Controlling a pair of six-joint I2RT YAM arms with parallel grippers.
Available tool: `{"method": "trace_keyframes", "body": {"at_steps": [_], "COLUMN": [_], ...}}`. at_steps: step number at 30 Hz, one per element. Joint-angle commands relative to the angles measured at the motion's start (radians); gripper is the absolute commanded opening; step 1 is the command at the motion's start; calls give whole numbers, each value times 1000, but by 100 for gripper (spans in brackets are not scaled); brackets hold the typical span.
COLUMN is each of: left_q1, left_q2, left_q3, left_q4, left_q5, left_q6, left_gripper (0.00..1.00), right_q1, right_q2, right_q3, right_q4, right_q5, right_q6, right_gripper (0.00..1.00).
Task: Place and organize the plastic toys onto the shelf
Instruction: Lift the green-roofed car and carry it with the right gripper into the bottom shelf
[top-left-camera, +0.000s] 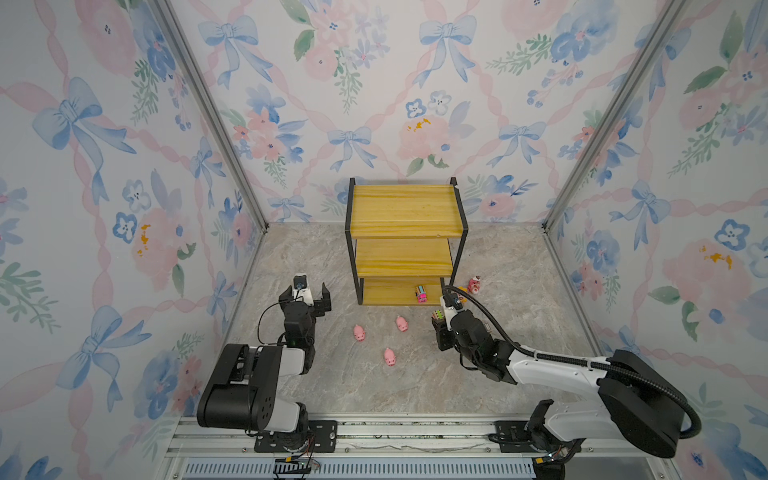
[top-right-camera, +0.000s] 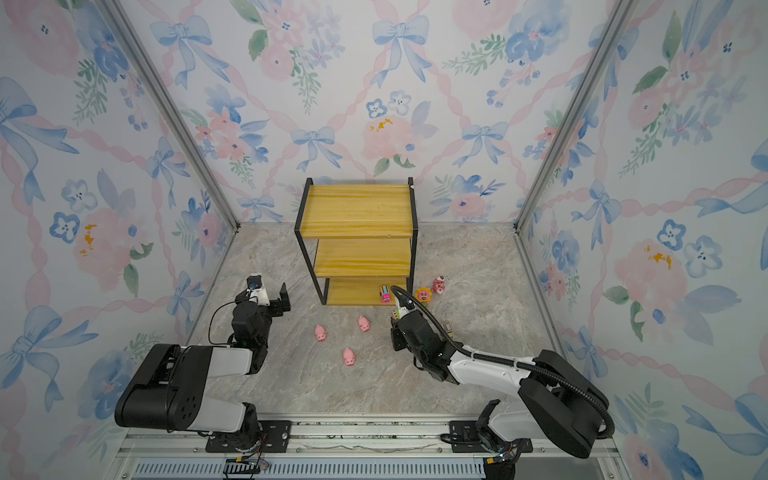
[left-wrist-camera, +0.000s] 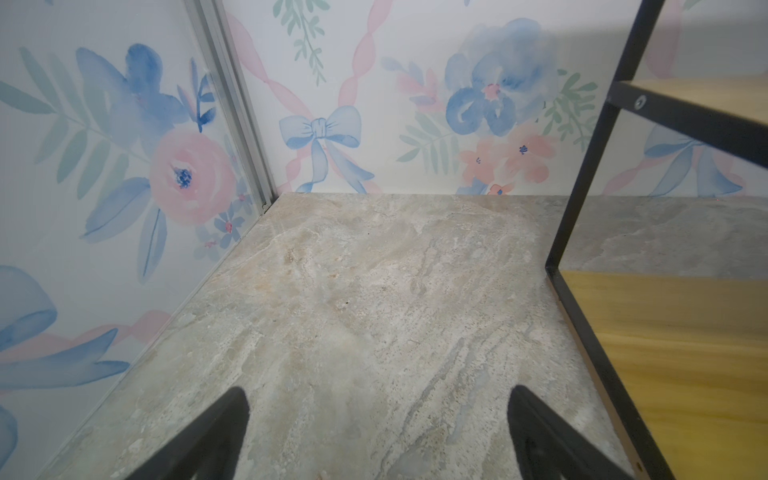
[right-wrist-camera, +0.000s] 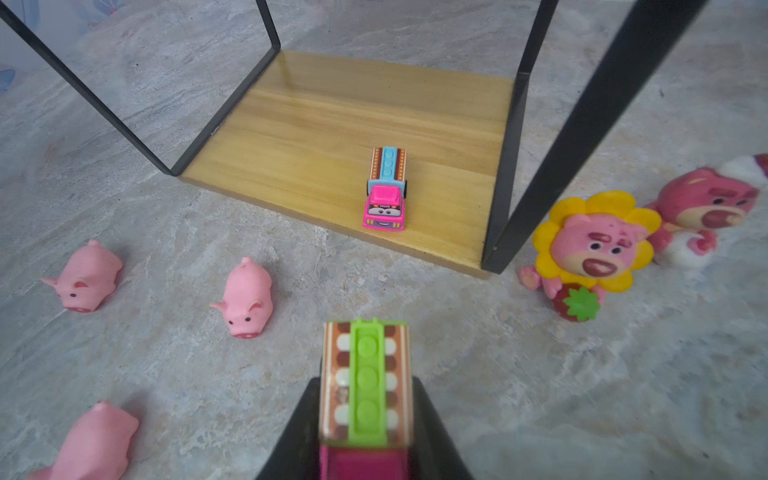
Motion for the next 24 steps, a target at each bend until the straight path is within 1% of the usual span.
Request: {"method": "trace_keyframes", "body": {"at_steps": [1, 7, 10, 14, 17, 24], "left_q1": [-8, -9, -16, -35, -58, -88], "left_q2": [-95, -270, -333, -412, -470, -587], "left_q3": [39, 49, 46, 3, -43, -134], "left_q4": [-153, -307, -389, -414, -424, -445], "left_q5": [80, 304, 378, 424, 396, 439], "left_q6": [19, -78, -120, -211, -231, -277], "left_gripper": [98, 98, 98, 98, 98, 98], "right_q1": [15, 39, 55, 71, 83, 106], "right_q2": [50, 123, 162, 225, 280, 398], "right_q3": [43, 101, 139, 197, 234, 283], "right_q4": [8, 37, 47, 56, 88, 186], "right_q5": [-12, -22, -27, -41, -46, -35], "right_q6": [-25, -34, -44, -52, -57, -50], "right_gripper": [24, 24, 24, 24, 24, 23]}}
